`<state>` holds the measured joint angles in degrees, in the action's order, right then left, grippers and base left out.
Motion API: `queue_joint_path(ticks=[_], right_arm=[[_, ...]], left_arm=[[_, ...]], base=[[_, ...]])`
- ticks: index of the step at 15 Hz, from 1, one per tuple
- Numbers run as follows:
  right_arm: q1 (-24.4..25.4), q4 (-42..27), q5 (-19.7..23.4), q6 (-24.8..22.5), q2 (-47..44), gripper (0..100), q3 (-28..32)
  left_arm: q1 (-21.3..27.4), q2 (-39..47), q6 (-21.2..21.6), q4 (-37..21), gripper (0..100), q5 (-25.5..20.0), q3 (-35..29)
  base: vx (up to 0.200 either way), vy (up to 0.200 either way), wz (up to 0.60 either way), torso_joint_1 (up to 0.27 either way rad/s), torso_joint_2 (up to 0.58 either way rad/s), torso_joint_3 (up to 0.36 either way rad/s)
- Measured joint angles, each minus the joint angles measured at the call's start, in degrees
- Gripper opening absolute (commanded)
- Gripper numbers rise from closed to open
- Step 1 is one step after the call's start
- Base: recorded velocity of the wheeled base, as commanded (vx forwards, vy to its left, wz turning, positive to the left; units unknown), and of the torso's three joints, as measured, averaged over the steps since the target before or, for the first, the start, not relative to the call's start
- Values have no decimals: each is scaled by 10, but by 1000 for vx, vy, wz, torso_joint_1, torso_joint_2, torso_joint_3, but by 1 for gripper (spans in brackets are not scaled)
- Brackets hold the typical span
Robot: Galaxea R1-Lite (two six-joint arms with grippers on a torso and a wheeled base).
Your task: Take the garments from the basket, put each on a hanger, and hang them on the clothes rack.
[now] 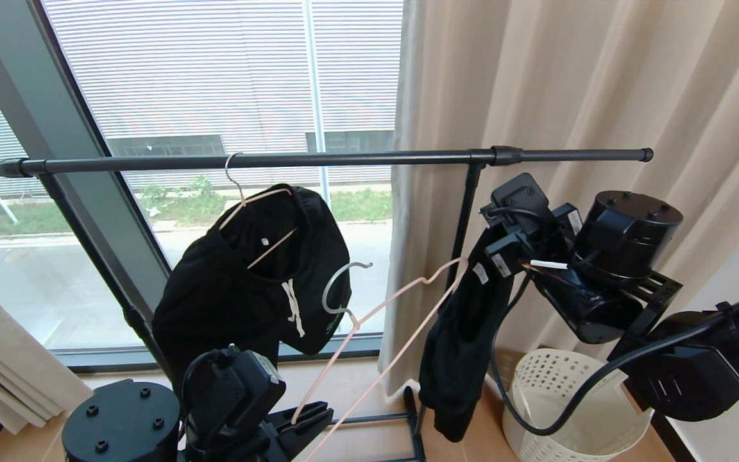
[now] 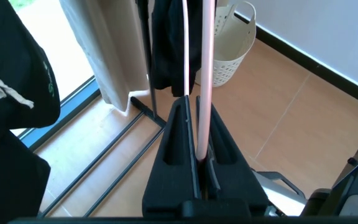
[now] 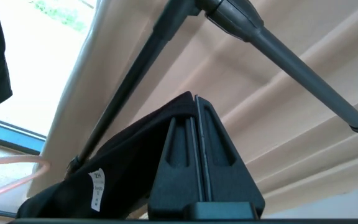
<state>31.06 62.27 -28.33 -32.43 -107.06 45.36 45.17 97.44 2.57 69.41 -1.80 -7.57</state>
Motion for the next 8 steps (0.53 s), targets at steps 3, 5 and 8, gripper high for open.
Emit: queue_joint_path(ticks=[3,5,8], right_arm=[[20,1,-5,1,-1,0,-2],[25,1,-5,1,-4,0,0],[26,2,-19,2,-13,0,11]], left_arm=[[3,2,0,5,0,-2,-1],[5,3,-1,5,0,-1,1],[6,4,-1,5,0,-1,2]], base=[[0,0,0,0,0,0],[0,0,0,0,0,0],[0,0,0,0,0,0]])
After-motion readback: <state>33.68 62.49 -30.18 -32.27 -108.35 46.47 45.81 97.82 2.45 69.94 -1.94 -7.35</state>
